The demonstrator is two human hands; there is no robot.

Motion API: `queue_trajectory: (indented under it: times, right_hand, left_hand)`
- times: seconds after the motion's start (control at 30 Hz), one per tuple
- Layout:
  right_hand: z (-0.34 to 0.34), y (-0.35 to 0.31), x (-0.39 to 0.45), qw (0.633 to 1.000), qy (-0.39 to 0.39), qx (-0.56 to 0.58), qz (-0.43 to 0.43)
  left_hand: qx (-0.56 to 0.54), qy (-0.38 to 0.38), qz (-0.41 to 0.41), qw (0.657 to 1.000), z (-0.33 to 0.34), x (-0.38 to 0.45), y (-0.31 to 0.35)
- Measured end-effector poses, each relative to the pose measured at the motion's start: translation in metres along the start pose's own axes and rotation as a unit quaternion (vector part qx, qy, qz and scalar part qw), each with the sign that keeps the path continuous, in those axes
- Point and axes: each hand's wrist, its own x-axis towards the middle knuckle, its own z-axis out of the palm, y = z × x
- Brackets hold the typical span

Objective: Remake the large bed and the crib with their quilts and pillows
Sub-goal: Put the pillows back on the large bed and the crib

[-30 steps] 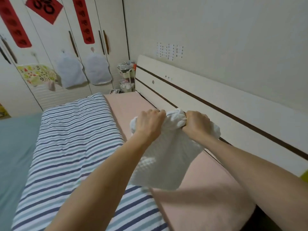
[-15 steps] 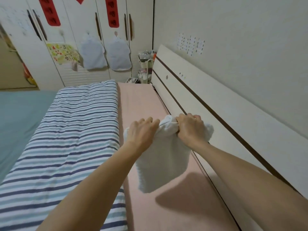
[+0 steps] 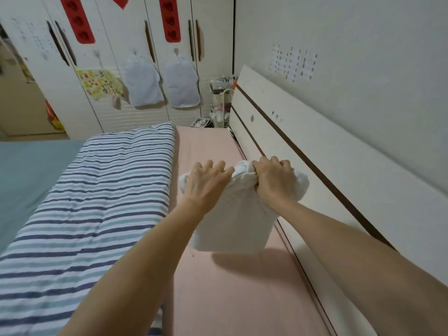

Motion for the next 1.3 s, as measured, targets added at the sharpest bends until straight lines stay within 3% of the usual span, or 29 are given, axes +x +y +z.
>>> queue_trajectory:
  times: [0.53,0.7,0.8,1.0,1.1,1.17,1.23,1.3]
  right_hand:
    - [0.203,0.027,0.142,0.999,0.002,0.007,-0.049]
    - [0.275,0.031,0.150,0.998,0.025,-0.008,-0.052]
    - [0.321,0.038,0.134,0.998,0.004,-0.026,-0.061]
    - [0.444,0.055,0.092,0.987,-0.033,-0.053,-0.151]
    - [0.489,0.051,0.095,0.971,0.006,-0.052,-0.232]
    - [0.512,0.052,0.107,0.947,0.037,-0.060,-0.314]
    - [0.528,0.056,0.125,0.896,0.056,-0.080,-0.433]
    - [0.539,0.055,0.153,0.861,0.073,-0.126,-0.488]
  left_hand:
    - [0.058,0.040,-0.041,0.997,0.200,0.116,-0.018]
    - [0.052,0.062,-0.077,0.994,0.268,0.122,-0.015]
    - [0.023,0.036,-0.076,0.996,0.316,0.108,-0.004]
    - [0.008,0.008,-0.070,0.997,0.443,0.070,0.022]
    - [-0.003,0.008,-0.100,0.995,0.490,0.061,0.019]
    - [0.009,0.029,-0.098,0.995,0.513,0.061,0.011]
    - [0.034,0.046,-0.064,0.996,0.531,0.065,-0.004]
    - [0.055,0.043,-0.052,0.996,0.540,0.081,-0.018]
